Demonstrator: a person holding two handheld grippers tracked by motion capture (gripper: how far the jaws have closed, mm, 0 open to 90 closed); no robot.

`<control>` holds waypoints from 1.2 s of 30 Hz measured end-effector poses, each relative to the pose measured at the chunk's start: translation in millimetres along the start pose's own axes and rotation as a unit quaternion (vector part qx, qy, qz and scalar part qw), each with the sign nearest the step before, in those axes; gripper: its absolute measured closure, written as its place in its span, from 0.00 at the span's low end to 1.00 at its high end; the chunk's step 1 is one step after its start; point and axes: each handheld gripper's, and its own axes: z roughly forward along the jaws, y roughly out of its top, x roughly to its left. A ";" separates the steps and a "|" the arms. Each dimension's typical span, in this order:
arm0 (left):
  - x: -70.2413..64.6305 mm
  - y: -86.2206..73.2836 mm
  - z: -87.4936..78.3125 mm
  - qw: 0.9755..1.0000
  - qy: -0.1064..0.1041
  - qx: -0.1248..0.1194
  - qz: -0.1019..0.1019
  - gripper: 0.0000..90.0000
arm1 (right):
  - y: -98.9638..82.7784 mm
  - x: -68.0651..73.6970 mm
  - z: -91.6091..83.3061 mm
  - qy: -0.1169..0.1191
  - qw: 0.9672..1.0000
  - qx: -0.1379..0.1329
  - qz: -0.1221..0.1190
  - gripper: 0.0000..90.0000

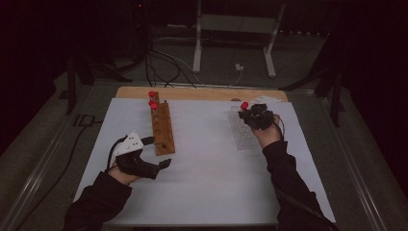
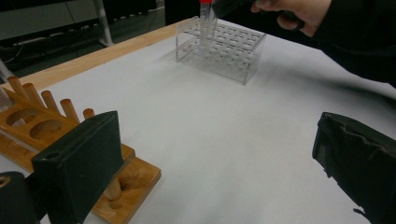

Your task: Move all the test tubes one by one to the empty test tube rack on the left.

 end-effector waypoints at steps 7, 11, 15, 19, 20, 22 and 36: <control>-1.6 4.4 0.0 1.000 -0.005 -0.002 0.002 0.03 | 12.9 1.9 -20.9 -0.006 1.000 -0.019 -0.012 0.83; -1.9 6.7 0.6 1.000 -0.007 0.001 0.003 0.03 | 20.1 4.6 -34.1 -0.006 0.999 -0.029 -0.020 0.83; -1.9 9.9 -0.4 1.000 -0.009 -0.001 0.000 0.03 | 23.4 9.6 -43.1 0.005 0.999 -0.035 -0.027 0.83; -1.7 13.8 -0.1 1.000 -0.014 0.003 0.002 0.03 | 22.0 18.0 -48.3 0.019 0.999 -0.035 -0.035 0.83; -1.9 15.1 0.2 1.000 -0.016 0.005 0.005 0.03 | 21.3 19.6 -49.1 0.020 0.999 -0.035 -0.036 0.83; -3.3 17.8 1.2 1.000 -0.018 0.005 0.008 0.03 | 19.4 23.6 -51.4 0.028 0.998 -0.037 -0.038 0.83; -13.7 30.6 17.9 0.999 -0.043 0.016 0.026 0.03 | -1.9 59.1 -62.4 0.077 0.994 -0.027 -0.069 0.83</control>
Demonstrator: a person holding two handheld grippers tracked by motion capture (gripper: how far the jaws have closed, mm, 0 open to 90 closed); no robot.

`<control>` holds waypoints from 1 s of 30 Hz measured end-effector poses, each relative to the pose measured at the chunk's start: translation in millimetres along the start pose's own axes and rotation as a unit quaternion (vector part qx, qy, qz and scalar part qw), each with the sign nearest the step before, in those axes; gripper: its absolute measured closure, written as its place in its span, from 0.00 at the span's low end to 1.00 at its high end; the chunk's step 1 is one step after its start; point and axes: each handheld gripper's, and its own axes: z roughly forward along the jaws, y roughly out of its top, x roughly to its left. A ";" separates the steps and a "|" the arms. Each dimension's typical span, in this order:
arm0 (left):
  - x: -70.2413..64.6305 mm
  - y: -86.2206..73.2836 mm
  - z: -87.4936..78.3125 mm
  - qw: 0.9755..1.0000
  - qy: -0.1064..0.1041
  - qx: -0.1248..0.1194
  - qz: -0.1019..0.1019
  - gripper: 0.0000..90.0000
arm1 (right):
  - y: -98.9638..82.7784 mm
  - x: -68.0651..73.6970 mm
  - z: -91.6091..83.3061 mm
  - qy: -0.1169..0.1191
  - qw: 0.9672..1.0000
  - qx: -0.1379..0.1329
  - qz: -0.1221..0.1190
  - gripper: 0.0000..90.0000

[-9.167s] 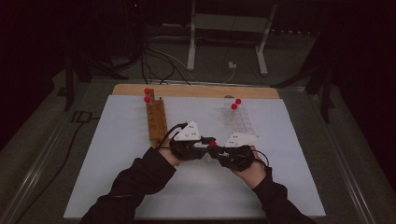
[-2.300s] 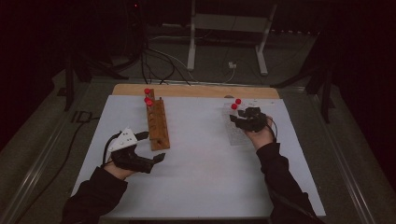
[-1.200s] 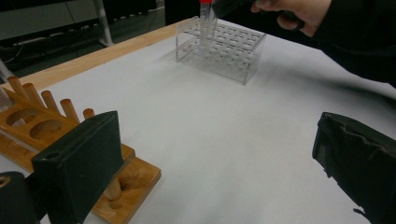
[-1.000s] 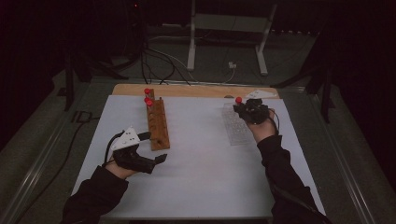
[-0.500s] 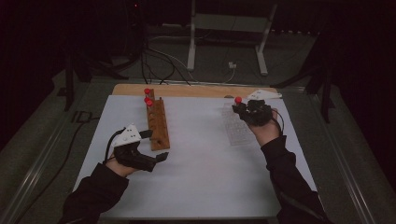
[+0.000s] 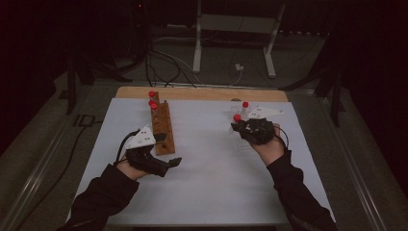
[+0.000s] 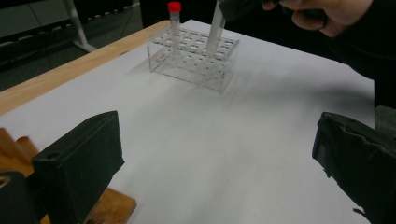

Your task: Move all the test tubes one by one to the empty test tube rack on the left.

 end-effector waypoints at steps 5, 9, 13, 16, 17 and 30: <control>-4.3 6.1 8.5 1.000 -0.011 0.006 0.010 0.03 | -7.7 13.5 -2.8 0.019 1.000 0.002 -0.007 0.83; -7.8 10.3 14.5 1.000 -0.021 0.008 0.014 0.03 | -13.6 25.1 -6.0 0.033 0.999 0.003 -0.013 0.83; -11.6 13.3 21.2 0.999 -0.028 0.012 0.020 0.03 | -19.5 36.1 -8.2 0.047 0.999 0.003 -0.015 0.83; -15.0 16.4 27.6 0.999 -0.035 0.016 0.026 0.03 | -24.6 45.3 -9.1 0.062 0.998 0.002 -0.018 0.83; -16.3 17.6 29.9 0.999 -0.039 0.016 0.029 0.04 | -25.7 47.5 -9.2 0.064 0.998 0.003 -0.019 0.83; -30.5 34.3 62.3 0.996 -0.066 0.017 0.053 0.18 | -35.0 69.5 -5.5 0.092 0.995 0.016 -0.037 0.83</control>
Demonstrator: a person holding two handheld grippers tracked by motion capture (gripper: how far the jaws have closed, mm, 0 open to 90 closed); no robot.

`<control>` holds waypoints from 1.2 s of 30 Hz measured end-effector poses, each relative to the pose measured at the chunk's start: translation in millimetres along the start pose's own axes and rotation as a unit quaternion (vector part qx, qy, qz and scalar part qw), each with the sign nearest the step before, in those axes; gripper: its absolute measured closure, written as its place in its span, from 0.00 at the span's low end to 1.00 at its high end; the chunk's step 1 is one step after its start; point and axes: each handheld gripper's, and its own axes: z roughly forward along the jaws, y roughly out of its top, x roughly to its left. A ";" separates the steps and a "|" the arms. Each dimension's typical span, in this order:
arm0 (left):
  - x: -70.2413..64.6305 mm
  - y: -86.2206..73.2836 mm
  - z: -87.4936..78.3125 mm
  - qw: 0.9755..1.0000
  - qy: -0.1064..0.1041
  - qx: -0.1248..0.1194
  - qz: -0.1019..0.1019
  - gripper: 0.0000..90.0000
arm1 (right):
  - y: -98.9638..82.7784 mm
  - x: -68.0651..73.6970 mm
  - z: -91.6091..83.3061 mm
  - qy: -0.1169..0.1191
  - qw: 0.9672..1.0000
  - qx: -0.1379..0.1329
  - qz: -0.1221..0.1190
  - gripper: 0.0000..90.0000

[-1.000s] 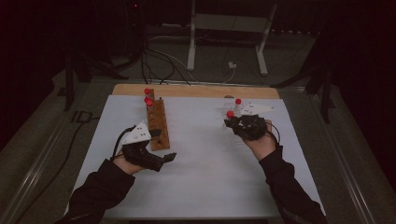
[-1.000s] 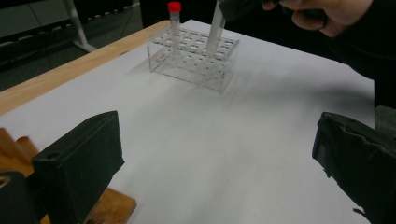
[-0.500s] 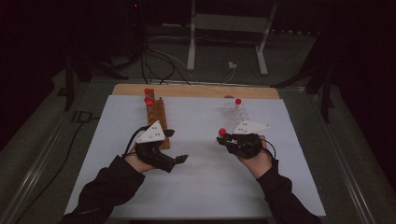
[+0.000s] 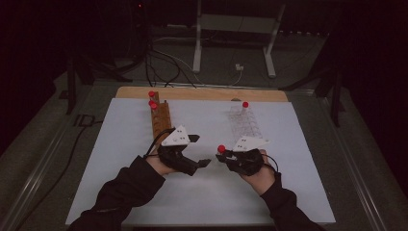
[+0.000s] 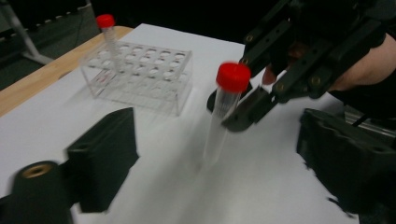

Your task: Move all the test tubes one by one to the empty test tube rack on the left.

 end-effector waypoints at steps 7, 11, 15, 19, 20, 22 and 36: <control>-1.9 7.2 11.9 1.000 -0.008 -0.001 0.014 0.30 | -0.4 2.0 1.6 0.006 1.000 0.002 -0.001 0.83; -2.8 8.8 16.9 1.000 -0.011 -0.001 0.021 0.41 | -0.3 2.3 1.4 0.007 1.000 0.002 -0.002 0.83; -4.3 10.2 21.6 1.000 -0.011 -0.001 0.025 0.49 | -0.7 3.1 2.5 0.009 1.000 0.004 -0.003 0.83; -5.2 11.6 25.8 0.999 -0.009 0.001 0.033 0.59 | -0.1 3.9 2.5 0.012 1.000 0.004 -0.003 0.83; -5.5 11.8 26.7 0.999 -0.009 0.003 0.036 0.61 | 0.1 4.1 2.2 0.013 1.000 0.004 -0.002 0.83; -5.8 12.1 28.2 0.999 -0.011 0.004 0.039 0.64 | 0.3 4.2 1.9 0.012 1.000 0.004 -0.004 0.83; -6.4 12.0 32.5 0.998 -0.030 0.011 0.047 0.79 | -0.7 3.5 2.4 0.017 1.000 0.007 -0.001 0.83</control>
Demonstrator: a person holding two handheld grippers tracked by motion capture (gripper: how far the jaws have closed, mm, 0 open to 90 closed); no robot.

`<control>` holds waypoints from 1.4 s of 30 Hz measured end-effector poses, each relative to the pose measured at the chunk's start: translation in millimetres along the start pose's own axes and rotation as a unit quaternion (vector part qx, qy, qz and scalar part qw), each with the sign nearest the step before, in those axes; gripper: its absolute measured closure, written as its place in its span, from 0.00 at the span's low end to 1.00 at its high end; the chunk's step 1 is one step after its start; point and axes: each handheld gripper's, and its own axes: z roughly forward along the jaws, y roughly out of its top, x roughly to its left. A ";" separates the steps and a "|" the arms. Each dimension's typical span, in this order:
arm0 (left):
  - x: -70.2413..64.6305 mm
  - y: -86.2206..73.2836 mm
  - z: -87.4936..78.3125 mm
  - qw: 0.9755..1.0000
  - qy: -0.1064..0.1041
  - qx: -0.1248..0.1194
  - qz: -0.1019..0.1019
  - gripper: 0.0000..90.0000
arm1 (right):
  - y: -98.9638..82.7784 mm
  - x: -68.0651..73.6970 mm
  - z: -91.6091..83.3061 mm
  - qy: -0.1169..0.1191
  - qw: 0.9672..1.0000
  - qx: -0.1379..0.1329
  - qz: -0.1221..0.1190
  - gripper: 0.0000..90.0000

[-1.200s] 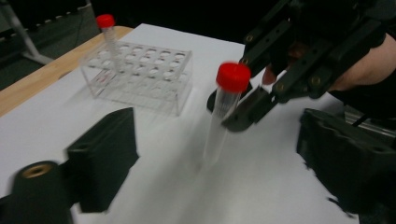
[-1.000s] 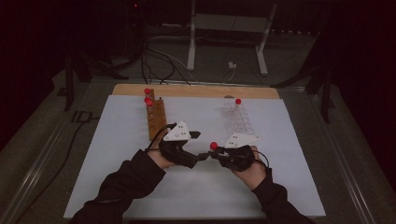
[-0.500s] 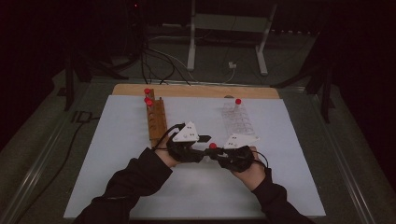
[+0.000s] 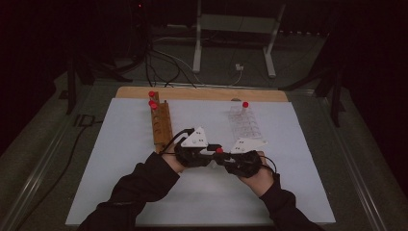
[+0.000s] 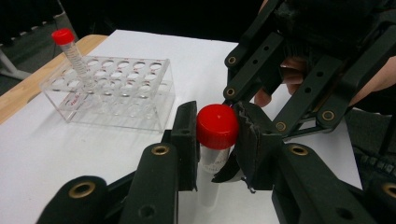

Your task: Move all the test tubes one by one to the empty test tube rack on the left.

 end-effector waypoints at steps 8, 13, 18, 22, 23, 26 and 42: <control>1.5 2.1 -3.3 1.000 0.000 -0.004 0.001 0.80 | 1.3 0.5 -2.2 0.000 1.000 -0.009 0.000 0.83; 2.1 2.2 -3.7 1.000 -0.001 -0.004 -0.001 0.80 | 1.5 -0.1 -2.3 0.002 1.000 -0.009 0.002 0.83; 4.4 3.8 -8.0 1.000 0.005 -0.010 -0.004 0.80 | 2.5 -0.4 -5.2 -0.002 1.000 -0.018 0.006 0.77; 9.3 3.7 -14.9 1.000 0.017 -0.015 -0.010 0.80 | 4.4 -1.6 -11.6 -0.014 0.999 -0.028 0.013 0.68; 10.7 3.7 -16.9 1.000 0.021 -0.016 -0.011 0.80 | 4.8 -2.4 -13.1 -0.013 0.999 -0.031 0.016 0.65; 14.9 4.1 -23.5 0.999 0.031 -0.022 -0.016 0.80 | 5.8 -4.1 -16.9 -0.020 0.999 -0.036 0.021 0.58; 45.2 5.3 -69.1 0.993 0.107 -0.048 -0.034 0.80 | 8.5 -8.5 -20.7 -0.063 0.994 -0.060 0.065 0.03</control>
